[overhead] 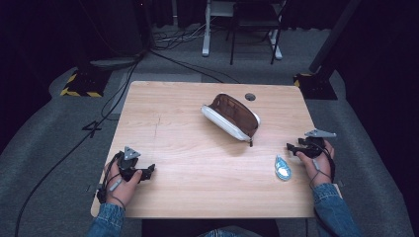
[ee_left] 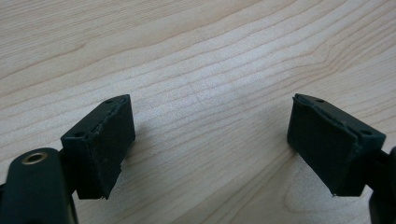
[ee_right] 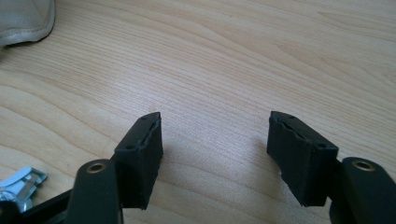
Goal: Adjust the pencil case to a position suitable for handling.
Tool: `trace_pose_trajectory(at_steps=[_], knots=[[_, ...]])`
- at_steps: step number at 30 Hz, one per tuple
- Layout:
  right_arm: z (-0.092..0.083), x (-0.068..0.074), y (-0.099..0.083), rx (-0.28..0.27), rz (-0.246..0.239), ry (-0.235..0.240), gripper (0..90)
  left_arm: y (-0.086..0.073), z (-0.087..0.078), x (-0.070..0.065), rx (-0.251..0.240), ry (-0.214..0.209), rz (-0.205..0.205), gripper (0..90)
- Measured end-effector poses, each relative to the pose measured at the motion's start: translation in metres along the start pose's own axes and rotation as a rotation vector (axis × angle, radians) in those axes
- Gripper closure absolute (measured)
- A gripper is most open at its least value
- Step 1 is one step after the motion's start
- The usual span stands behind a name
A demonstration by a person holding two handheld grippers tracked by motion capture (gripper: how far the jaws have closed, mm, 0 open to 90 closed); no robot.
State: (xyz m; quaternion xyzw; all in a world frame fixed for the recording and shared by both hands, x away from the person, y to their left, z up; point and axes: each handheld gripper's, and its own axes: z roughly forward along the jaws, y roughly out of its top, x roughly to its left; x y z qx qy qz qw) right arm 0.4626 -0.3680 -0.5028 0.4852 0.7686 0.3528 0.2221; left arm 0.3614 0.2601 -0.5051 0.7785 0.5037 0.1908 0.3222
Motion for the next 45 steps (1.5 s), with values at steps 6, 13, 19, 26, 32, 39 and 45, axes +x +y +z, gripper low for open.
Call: trace_pose_trajectory(at_steps=[6,13,19,26,32,39,45], knots=[[0.000,0.001,0.000,0.009,0.006,0.000,30.4,0.000,0.000,0.000,0.000,0.000,0.000,15.3],[-0.006,0.004,0.008,0.004,0.001,0.017,32.2,0.000,0.000,0.000,0.000,0.000,0.000,15.2],[-0.016,0.008,0.018,-0.005,0.006,0.043,34.3,0.000,0.000,0.000,0.000,0.000,0.000,15.2],[-0.029,0.019,0.040,-0.043,0.022,0.098,35.4,0.000,0.000,0.000,0.000,0.000,0.000,15.2],[-0.036,0.030,0.061,-0.040,0.004,0.131,35.4,0.000,0.000,0.000,0.000,0.000,0.002,15.2],[-0.040,0.041,0.084,-0.043,-0.016,0.167,34.8,0.001,0.001,0.001,-0.002,0.002,0.006,15.0],[-0.034,0.054,0.101,-0.057,-0.024,0.207,33.4,0.001,0.001,0.001,-0.002,0.001,0.006,15.0]])
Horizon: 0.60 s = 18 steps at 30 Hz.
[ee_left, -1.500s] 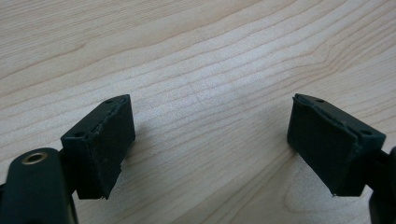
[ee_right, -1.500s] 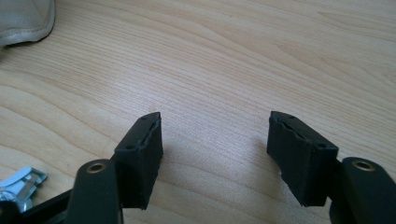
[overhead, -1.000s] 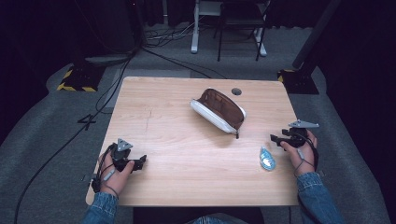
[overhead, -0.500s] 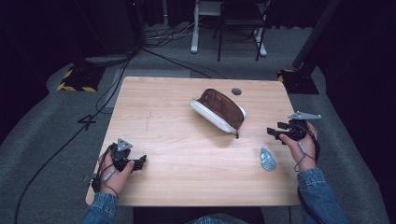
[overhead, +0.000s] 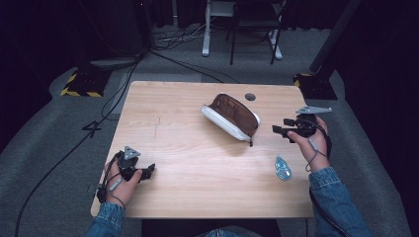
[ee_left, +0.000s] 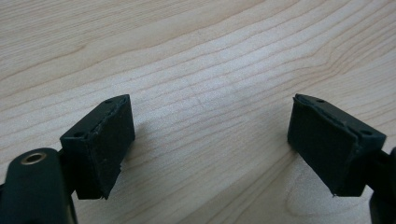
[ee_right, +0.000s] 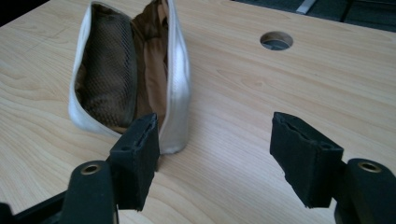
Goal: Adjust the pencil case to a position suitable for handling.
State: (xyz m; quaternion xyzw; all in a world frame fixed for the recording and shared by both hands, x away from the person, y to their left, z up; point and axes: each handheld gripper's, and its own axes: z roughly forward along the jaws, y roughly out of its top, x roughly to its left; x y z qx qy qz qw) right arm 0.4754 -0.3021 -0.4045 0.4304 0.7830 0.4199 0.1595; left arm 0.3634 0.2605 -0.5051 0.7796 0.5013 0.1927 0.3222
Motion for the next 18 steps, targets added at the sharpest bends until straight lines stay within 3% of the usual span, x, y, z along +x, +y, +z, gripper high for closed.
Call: trace_pose_trajectory(at_steps=[5,18], knots=[[0.011,0.008,0.012,0.004,-0.016,0.028,33.3,0.000,0.000,0.000,-0.001,-0.001,0.000,15.0],[0.046,0.016,0.032,0.031,-0.032,0.023,30.9,0.000,0.000,0.000,0.000,-0.003,-0.003,15.0]])
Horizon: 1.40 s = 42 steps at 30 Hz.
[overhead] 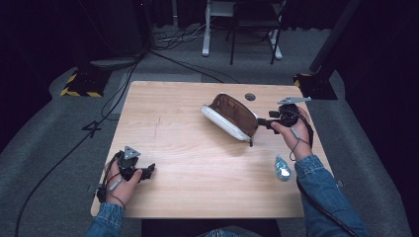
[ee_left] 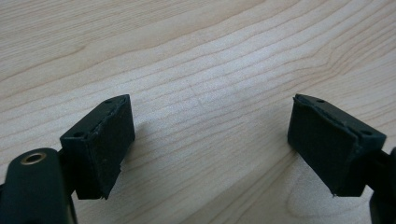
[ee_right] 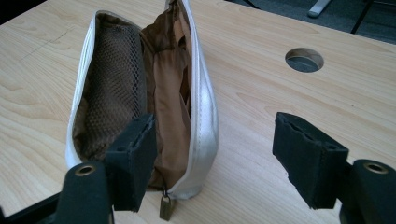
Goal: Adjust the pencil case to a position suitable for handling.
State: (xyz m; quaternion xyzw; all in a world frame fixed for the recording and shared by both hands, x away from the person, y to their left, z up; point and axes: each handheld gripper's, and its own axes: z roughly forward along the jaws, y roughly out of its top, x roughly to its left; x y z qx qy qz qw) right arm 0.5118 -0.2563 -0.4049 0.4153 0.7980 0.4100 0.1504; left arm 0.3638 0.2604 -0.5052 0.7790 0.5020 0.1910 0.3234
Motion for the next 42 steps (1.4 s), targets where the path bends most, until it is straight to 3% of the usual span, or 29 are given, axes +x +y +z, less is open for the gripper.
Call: trace_pose_trajectory(at_steps=[16,29,35,42], knots=[[0.049,0.003,0.007,0.073,-0.008,-0.003,30.9,0.000,0.000,0.000,0.000,0.000,0.000,15.0],[0.077,-0.004,-0.002,0.133,0.012,0.002,34.0,0.000,0.000,0.000,0.000,0.000,0.000,15.0],[0.083,-0.006,-0.005,0.159,0.017,0.011,40.6,0.000,0.000,0.000,0.000,0.000,0.001,15.0],[0.087,-0.002,-0.003,0.179,-0.014,0.032,61.9,0.000,0.000,0.000,0.000,0.000,0.001,15.0]])
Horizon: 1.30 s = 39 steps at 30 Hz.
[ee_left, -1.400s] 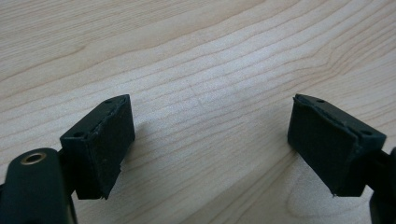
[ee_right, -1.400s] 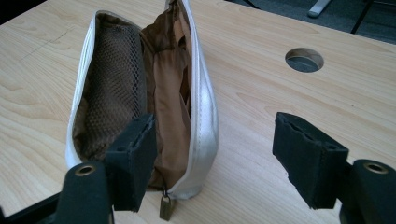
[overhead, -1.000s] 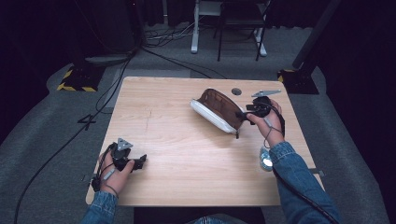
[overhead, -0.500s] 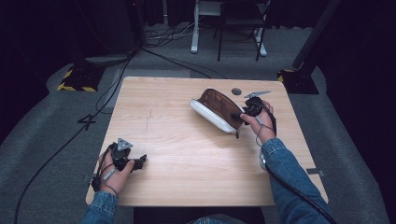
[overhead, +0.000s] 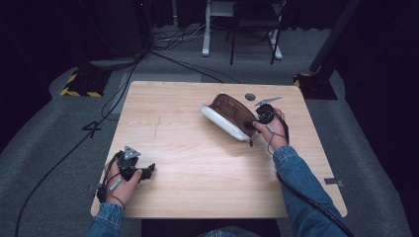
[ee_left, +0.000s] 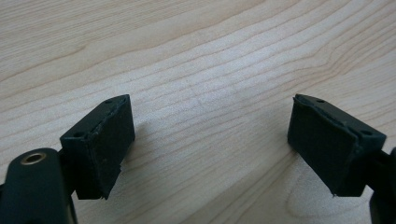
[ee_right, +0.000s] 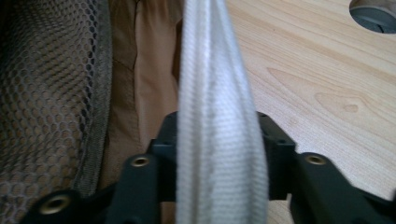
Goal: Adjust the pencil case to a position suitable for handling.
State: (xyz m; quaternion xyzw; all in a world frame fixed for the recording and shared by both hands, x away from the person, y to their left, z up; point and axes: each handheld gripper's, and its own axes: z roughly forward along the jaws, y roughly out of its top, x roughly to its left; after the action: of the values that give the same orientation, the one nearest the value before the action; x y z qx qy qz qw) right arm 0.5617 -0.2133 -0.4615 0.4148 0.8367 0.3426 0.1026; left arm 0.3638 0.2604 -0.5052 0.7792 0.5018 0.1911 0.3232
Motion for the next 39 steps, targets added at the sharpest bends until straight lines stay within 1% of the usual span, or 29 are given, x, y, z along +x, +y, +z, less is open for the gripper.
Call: trace_pose_trajectory(at_steps=[1,2,5,6,11,15,17,28,33,38,39], knots=[[0.000,0.000,0.000,0.000,0.000,0.000,61.9,0.000,0.000,0.000,0.000,0.000,0.001,15.0],[0.000,0.001,0.001,0.003,-0.011,0.004,68.0,0.000,0.000,0.000,0.000,0.000,0.000,15.0],[-0.001,0.002,0.003,0.010,-0.017,0.002,75.9,0.000,0.000,0.000,0.000,0.000,0.000,15.0],[-0.001,0.002,0.003,0.019,-0.018,0.004,79.9,0.000,0.000,0.000,0.000,0.000,0.001,15.0],[-0.002,0.003,0.004,0.028,-0.016,0.004,85.2,0.000,0.000,0.000,0.000,0.001,0.002,15.0],[-0.002,0.003,0.005,0.032,-0.012,0.008,86.1,0.000,0.000,0.000,0.000,0.000,0.000,15.0],[-0.003,0.003,0.005,0.023,-0.013,0.017,86.3,0.000,0.000,0.000,0.000,0.000,0.000,15.0],[-0.012,0.006,0.009,0.009,-0.033,0.021,86.9,0.000,0.000,0.000,0.000,0.000,0.000,15.0],[-0.025,0.011,0.012,-0.006,-0.051,0.032,87.0,0.000,0.000,0.000,0.000,0.000,0.000,15.0],[-0.039,0.019,0.014,-0.016,-0.076,0.054,87.0,0.000,0.000,0.000,0.000,0.000,0.000,15.0],[-0.039,0.019,0.014,-0.016,-0.076,0.054,87.0,0.000,0.000,0.000,0.000,0.000,0.000,15.0]])
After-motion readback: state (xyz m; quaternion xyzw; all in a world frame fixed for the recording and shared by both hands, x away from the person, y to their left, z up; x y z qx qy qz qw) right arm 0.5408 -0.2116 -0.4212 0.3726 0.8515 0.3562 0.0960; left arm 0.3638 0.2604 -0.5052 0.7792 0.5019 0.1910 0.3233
